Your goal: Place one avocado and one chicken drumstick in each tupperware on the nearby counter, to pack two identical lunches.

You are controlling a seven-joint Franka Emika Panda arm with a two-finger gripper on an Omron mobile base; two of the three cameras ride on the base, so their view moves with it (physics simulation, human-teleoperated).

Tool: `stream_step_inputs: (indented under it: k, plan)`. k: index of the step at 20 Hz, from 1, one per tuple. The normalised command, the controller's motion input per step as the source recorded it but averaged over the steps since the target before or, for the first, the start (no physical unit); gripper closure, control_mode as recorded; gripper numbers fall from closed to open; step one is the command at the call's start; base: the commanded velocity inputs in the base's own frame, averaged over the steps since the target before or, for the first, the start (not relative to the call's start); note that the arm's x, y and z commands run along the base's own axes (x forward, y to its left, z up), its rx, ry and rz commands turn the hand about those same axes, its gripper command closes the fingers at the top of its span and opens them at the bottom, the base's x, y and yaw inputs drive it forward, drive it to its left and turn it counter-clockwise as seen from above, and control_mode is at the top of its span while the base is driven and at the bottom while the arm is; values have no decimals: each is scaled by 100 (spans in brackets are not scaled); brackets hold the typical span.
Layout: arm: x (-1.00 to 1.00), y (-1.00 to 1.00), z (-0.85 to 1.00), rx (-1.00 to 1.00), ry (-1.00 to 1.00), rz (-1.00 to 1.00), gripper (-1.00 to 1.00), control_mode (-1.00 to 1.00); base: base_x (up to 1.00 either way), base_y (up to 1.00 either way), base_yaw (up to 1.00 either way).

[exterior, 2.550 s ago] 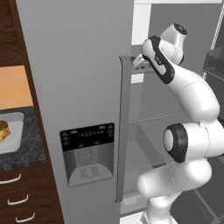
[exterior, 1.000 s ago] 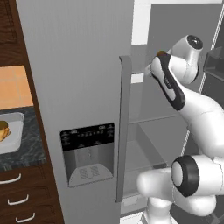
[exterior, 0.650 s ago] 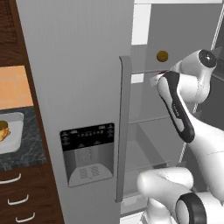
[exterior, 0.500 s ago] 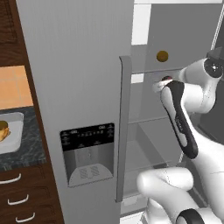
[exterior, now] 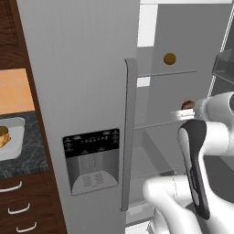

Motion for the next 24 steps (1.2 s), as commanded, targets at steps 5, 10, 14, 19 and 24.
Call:
stream_step_inputs:
  k: [5,10,14,19,24]
  plan:
    - [-40,0,-19,0,0,-1,100,100,-60,20,2]
    - [0,0,0,0,0,0,100,100,-84,94,12]
    - [0,0,0,0,0,0,100,100,-3,100,7]
    - [0,0,0,0,0,0,100,100,3,100,5]
    - [0,0,0,0,0,0,100,100,7,100,9]
